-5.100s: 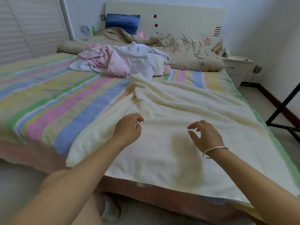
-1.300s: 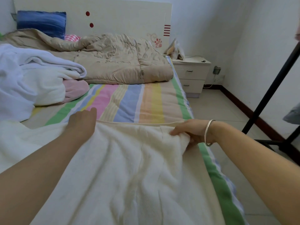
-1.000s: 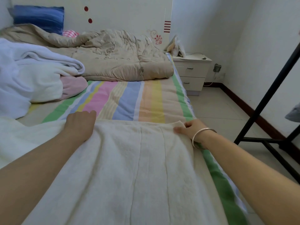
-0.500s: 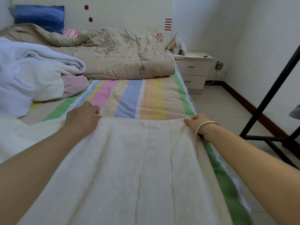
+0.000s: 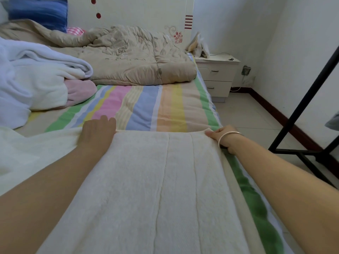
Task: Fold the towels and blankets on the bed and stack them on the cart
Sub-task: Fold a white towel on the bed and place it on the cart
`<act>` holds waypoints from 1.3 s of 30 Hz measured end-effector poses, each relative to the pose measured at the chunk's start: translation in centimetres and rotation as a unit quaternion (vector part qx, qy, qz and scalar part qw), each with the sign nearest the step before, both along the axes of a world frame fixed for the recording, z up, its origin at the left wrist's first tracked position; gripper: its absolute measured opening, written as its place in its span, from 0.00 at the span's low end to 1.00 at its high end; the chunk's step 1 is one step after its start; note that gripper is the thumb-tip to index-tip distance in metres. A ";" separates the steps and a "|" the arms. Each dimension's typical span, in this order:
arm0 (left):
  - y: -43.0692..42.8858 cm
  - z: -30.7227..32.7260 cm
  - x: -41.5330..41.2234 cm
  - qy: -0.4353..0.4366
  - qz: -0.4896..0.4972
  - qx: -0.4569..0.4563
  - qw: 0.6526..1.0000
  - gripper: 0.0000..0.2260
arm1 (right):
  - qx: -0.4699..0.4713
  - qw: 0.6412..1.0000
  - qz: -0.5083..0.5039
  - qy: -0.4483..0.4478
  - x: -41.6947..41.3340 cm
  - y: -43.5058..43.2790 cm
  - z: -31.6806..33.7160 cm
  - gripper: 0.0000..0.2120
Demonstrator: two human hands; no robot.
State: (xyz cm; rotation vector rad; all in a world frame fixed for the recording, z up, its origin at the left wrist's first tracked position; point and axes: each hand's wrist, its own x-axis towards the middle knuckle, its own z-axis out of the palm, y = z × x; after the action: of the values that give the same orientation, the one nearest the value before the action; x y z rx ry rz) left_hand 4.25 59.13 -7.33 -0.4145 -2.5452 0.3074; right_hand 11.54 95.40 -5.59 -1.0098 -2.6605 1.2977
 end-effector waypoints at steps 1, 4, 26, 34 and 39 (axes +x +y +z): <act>0.4 0.1 0.5 0.019 -0.009 -0.026 0.999 0.17 | 0.023 1.000 0.008 0.005 0.2 -0.2 0.0 0.25; 2.0 1.3 2.0 0.031 0.015 -0.075 0.997 0.14 | 0.061 0.998 0.015 0.006 1.3 -0.8 0.8 0.23; 13.1 5.7 36.1 -0.407 -0.184 0.421 0.789 0.04 | -0.176 0.978 0.071 -0.089 17.3 -5.3 5.0 0.13; 14.0 5.4 39.9 -0.393 -0.150 0.304 0.855 0.09 | 0.012 0.999 0.034 -0.040 19.9 -4.5 3.5 0.30; 14.5 5.8 41.6 -0.396 -0.107 0.218 0.885 0.17 | 0.043 0.993 0.087 -0.060 23.8 -5.4 3.8 0.26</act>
State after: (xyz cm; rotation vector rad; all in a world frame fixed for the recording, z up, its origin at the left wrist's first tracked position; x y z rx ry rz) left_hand 45.87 73.59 -1.53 -0.7467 -3.1723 -0.6482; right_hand 35.38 89.98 -1.82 -0.8908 -2.9263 1.1707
